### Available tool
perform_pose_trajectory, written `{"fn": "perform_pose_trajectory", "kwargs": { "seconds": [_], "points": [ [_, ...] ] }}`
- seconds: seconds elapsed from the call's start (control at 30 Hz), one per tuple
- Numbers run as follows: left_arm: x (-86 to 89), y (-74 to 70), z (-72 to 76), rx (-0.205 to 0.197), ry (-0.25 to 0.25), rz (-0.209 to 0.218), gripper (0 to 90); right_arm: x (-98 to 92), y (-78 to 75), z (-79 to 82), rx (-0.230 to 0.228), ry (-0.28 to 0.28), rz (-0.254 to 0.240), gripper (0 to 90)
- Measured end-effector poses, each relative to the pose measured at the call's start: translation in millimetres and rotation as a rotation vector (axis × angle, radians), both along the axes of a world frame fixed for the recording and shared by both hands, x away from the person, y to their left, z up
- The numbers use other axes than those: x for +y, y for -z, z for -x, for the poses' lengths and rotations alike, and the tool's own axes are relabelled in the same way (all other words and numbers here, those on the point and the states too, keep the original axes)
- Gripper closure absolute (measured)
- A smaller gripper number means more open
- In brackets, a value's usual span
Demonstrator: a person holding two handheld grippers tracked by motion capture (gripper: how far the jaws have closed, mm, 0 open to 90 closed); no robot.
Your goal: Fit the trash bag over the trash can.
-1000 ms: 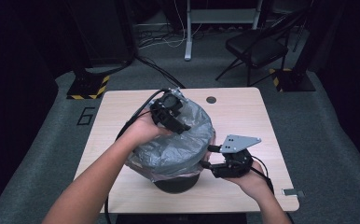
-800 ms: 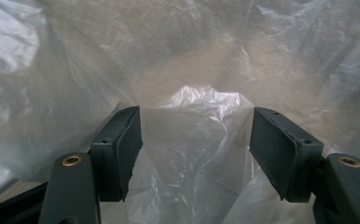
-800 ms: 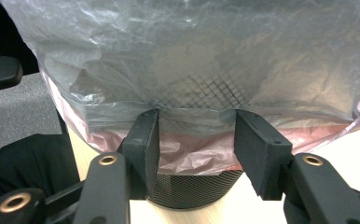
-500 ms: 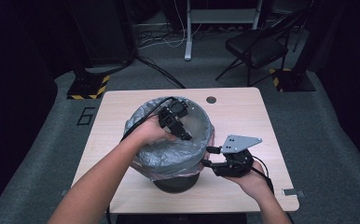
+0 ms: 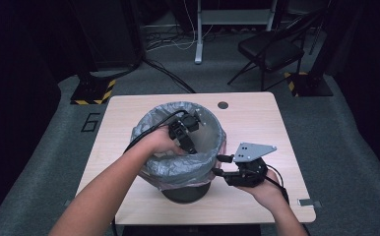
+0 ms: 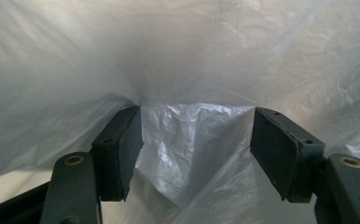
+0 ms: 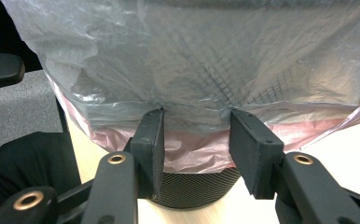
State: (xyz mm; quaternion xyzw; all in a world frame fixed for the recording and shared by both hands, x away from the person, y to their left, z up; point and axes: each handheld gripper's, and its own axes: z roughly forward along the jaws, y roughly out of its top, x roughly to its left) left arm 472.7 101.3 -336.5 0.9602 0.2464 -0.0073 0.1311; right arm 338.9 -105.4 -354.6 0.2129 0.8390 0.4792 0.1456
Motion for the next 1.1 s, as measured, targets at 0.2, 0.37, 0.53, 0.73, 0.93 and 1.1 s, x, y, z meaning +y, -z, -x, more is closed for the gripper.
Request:
{"fn": "perform_pose_trajectory", "kwargs": {
  "seconds": [0.2, 0.37, 0.53, 0.73, 0.93, 1.1],
  "points": [
    [20.3, -67.0, 7.0, -0.177, 0.006, 0.091, 35.8, -0.8, 1.0, -0.7, 0.004, -0.006, -0.008, 53.4],
    [33.9, -68.2, 9.1, -0.153, -0.036, 0.076, 33.2, -0.3, 0.9, -1.4, 0.005, 0.0, -0.006, 52.8],
    [26.5, -54.1, 23.3, -0.117, 0.041, 0.122, 33.6, -0.1, 0.8, -1.0, 0.005, 0.002, -0.004, 52.7],
    [-5.8, -47.0, 52.9, -0.074, 0.226, 0.141, 34.7, -0.9, 1.2, -3.6, 0.003, -0.005, -0.008, 52.7],
    [-13.8, -41.7, 59.1, -0.013, 0.248, 0.137, 39.5, -2.1, 1.3, -3.7, 0.003, 0.003, -0.007, 51.0],
    [-8.7, -43.8, 48.6, -0.065, 0.206, 0.129, 35.3, -1.9, 1.5, -3.8, 0.001, 0.004, -0.009, 50.5]
  ]
}}
